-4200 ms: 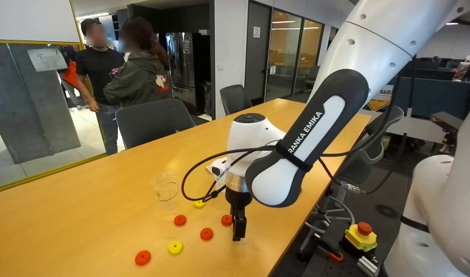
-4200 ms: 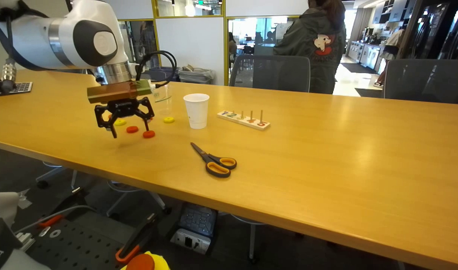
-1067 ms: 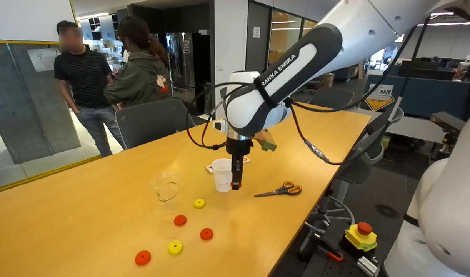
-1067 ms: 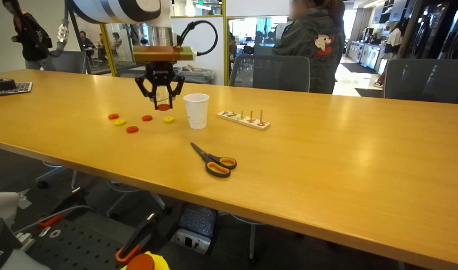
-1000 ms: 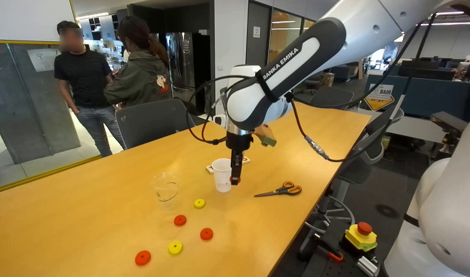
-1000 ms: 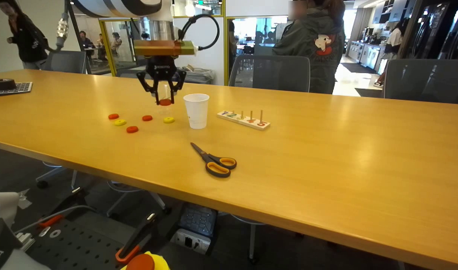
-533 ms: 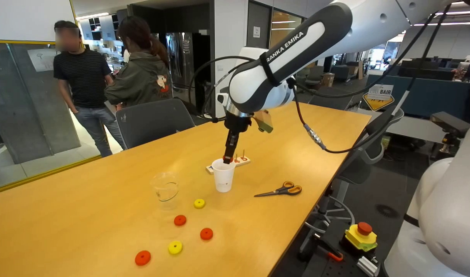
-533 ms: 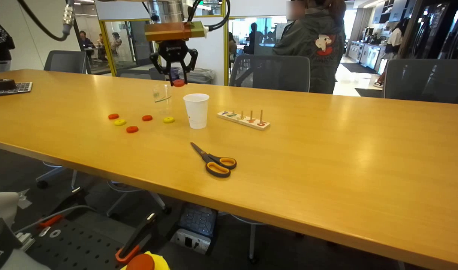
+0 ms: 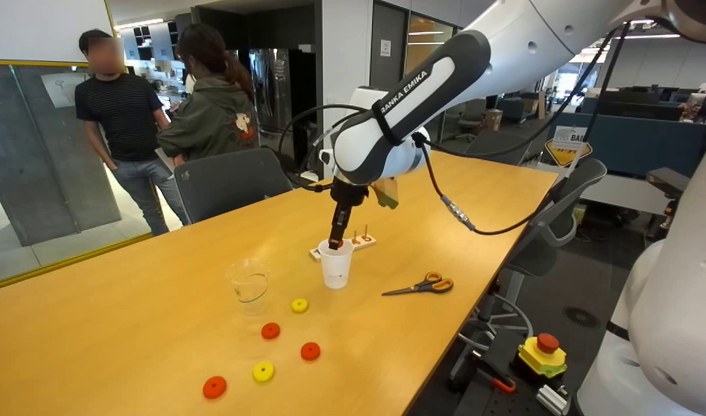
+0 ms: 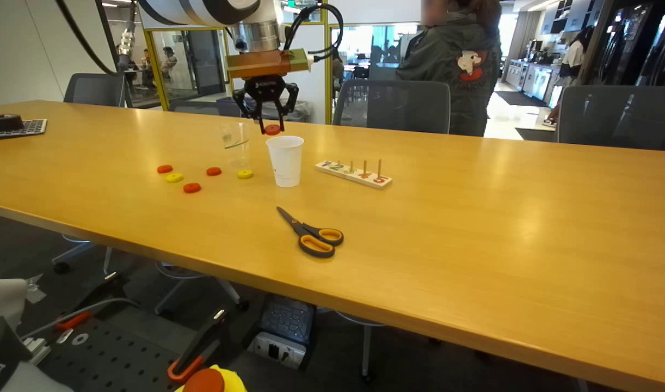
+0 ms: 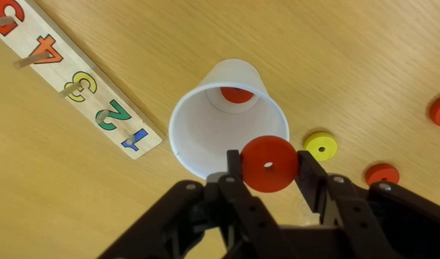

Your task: Put the orange rings inside the white cup, place the yellow rings inside the clear cup

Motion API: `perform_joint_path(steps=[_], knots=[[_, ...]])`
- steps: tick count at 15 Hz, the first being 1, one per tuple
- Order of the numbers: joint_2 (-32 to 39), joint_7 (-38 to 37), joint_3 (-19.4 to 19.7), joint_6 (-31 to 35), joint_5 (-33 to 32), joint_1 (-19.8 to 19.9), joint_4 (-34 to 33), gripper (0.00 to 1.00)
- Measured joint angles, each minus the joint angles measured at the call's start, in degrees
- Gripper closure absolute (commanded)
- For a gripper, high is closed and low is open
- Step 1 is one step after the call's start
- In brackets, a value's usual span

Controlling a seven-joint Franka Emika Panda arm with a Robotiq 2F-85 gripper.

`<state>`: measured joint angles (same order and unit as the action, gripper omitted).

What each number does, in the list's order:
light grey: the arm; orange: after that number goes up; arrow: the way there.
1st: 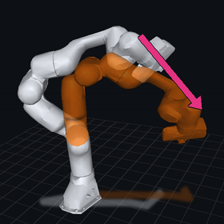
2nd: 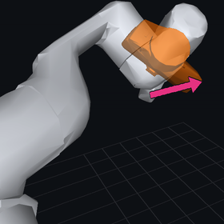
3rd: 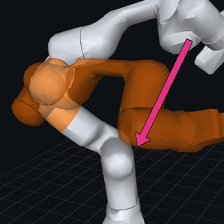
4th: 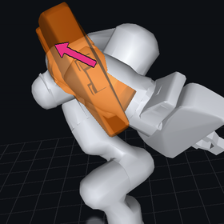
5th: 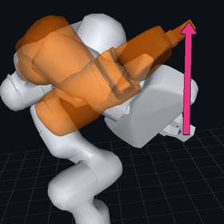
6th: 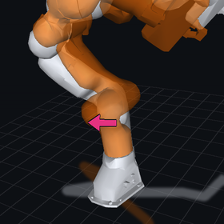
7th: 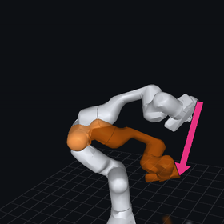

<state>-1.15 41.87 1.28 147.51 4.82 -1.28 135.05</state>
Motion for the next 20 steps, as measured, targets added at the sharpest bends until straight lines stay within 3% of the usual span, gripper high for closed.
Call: perform_joint_path(steps=[6, 7, 8, 12, 15, 20], knots=[[3.54, -0.23, 0.00, -0.04, 0.00, 0.47, -2.59, 0.72], [3.78, -0.28, 0.00, -0.04, 0.00, 0.61, -2.86, 0.33], [4.00, -0.37, 0.00, -0.06, -0.04, 0.76, -3.07, 0.33], [4.17, -3.34, 0.00, -1.72, -2.93, 1.24, -3.52, 0.03], [3.24, -6.99, -0.56, -3.59, -8.22, 1.14, -3.42, 0.00], [-1.74, -4.86, -3.92, -6.31, -10.83, -1.15, -1.58, 0.00]])
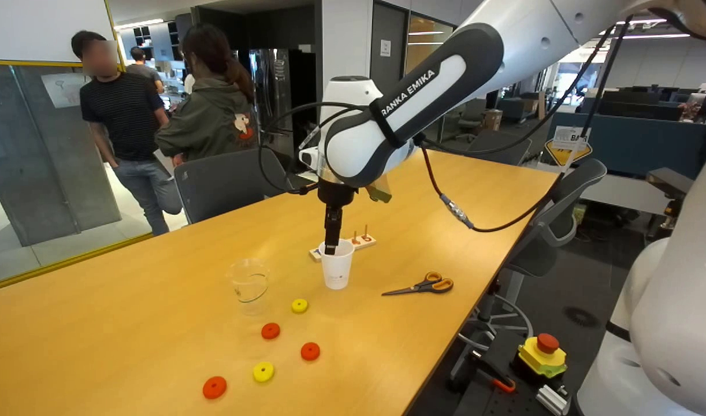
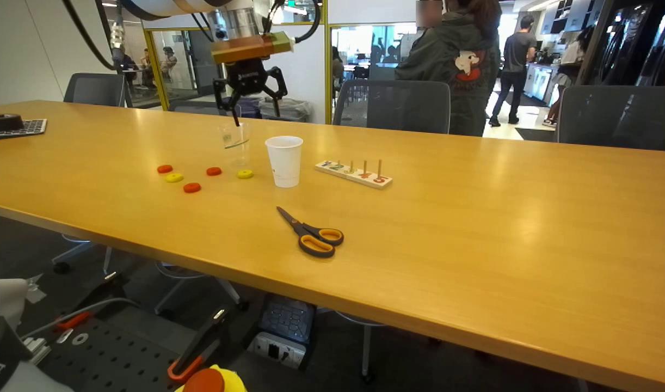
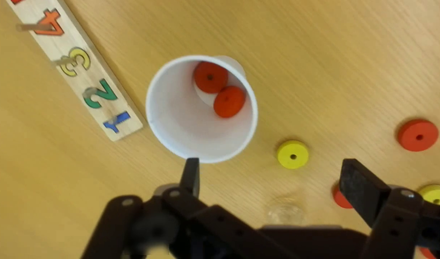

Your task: Put the orange rings inside the white cup, place the yellow rings inside the clear cup

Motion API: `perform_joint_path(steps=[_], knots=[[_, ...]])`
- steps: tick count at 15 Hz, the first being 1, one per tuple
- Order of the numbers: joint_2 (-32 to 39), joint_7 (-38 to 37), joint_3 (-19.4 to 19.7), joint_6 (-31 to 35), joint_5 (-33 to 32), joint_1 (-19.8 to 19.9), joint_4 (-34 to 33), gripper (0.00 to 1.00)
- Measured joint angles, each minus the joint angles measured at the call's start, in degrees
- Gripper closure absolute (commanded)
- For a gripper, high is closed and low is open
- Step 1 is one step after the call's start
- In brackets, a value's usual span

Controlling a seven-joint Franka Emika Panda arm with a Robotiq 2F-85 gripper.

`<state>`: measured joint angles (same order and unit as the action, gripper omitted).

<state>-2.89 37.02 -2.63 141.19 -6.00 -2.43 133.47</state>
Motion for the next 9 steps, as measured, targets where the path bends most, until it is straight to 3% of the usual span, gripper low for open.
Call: perform_joint_path(steps=[5, 9], knots=[[-0.41, 6.26, -2.49, -0.23, 2.37, -4.15, 2.33, 0.00], [3.19, 9.59, -2.90, -0.06, 2.17, -4.82, 2.64, 0.00]])
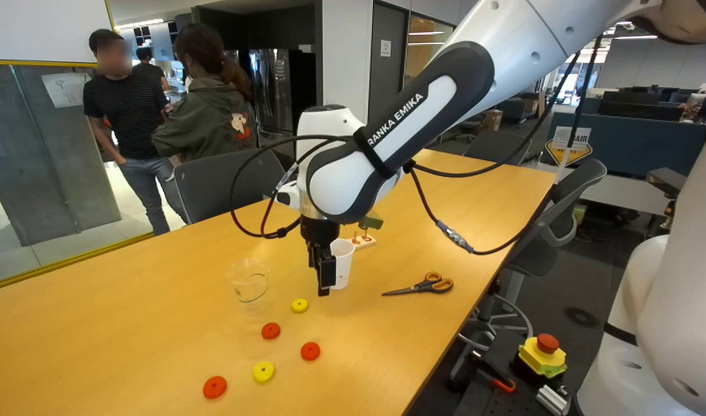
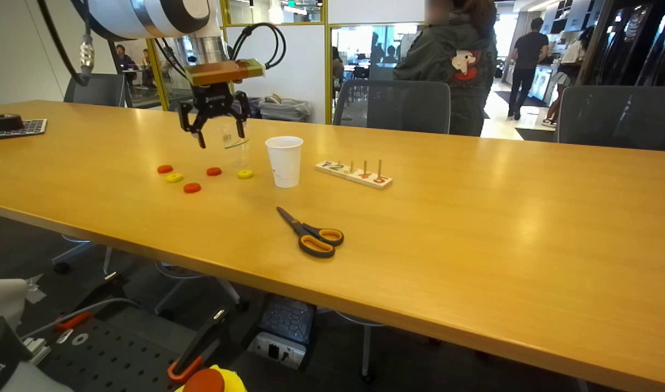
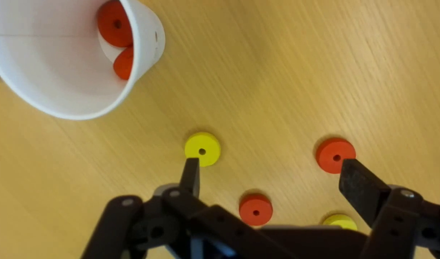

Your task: Put the orange rings inside the white cup, place the yellow rings inside the clear cup

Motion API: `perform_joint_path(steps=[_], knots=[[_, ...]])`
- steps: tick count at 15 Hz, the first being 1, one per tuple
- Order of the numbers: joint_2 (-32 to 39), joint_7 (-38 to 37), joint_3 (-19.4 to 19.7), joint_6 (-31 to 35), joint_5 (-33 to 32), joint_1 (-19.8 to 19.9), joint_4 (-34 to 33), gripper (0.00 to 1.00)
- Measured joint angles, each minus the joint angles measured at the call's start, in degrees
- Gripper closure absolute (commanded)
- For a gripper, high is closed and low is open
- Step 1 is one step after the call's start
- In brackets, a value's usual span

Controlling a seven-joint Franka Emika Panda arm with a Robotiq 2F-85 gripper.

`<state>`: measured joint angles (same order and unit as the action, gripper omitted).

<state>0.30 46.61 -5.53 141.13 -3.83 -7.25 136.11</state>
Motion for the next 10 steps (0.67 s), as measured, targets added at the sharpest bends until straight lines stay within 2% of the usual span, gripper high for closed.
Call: perform_joint_path(steps=[5, 10], knots=[[5.95, 1.45, 0.00, 0.72, -2.03, 0.44, -2.01, 0.00], [12.38, 2.71, -0.17, 1.10, -2.64, 0.55, -6.95, 0.00]])
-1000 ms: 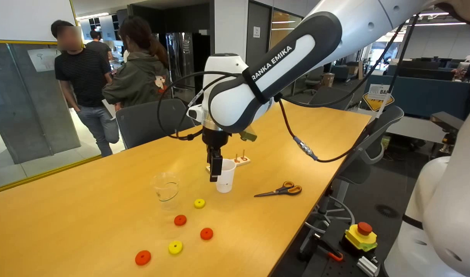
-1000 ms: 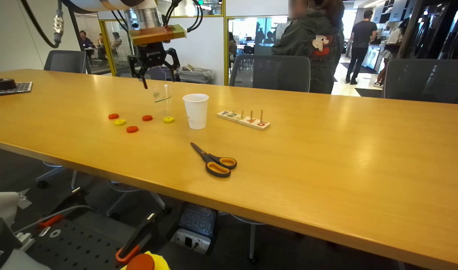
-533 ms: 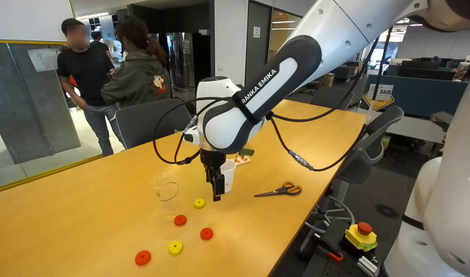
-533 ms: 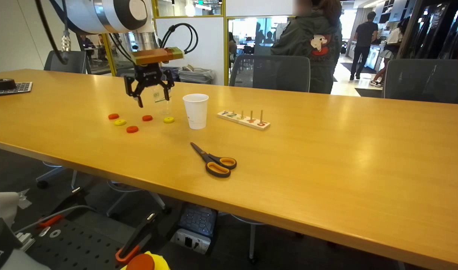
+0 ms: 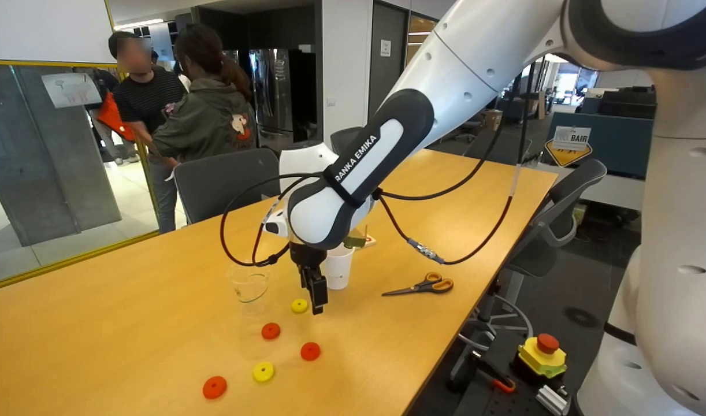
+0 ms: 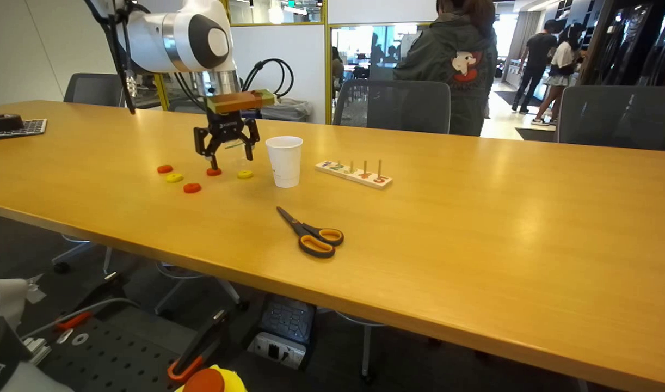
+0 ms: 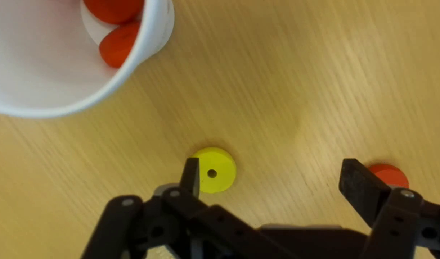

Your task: Put the orange rings inside the white cup, place the yellow rings inside the clear cup

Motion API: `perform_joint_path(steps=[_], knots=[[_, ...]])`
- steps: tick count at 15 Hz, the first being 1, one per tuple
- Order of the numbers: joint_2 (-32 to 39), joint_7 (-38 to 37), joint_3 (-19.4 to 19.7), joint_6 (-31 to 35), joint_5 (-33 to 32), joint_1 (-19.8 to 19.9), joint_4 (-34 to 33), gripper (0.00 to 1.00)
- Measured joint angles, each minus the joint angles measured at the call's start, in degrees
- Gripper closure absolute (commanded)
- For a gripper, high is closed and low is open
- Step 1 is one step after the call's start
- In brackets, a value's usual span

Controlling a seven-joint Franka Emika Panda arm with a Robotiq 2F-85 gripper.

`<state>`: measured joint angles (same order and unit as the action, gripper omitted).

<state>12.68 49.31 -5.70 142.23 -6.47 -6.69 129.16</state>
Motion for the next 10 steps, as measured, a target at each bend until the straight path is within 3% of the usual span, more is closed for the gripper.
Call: perform_joint_path(steps=[10], knots=[[7.56, 2.04, -0.38, -0.01, -0.16, 1.08, -7.58, 0.00]])
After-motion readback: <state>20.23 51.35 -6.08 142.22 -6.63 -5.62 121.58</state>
